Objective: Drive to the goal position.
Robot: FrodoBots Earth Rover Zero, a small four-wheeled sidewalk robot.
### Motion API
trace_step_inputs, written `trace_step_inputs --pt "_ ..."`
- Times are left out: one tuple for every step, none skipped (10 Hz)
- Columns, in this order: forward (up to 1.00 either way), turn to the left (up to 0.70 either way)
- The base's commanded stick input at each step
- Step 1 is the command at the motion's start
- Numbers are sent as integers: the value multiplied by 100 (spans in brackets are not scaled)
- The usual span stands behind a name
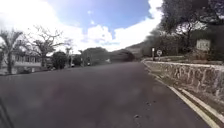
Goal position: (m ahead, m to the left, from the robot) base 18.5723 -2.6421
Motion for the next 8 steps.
trace_step_inputs --pt "70 0" --pt "70 0" --pt "70 0" --pt "70 0" --pt "70 0" --pt "70 0" --pt "70 0" --pt "70 -18"
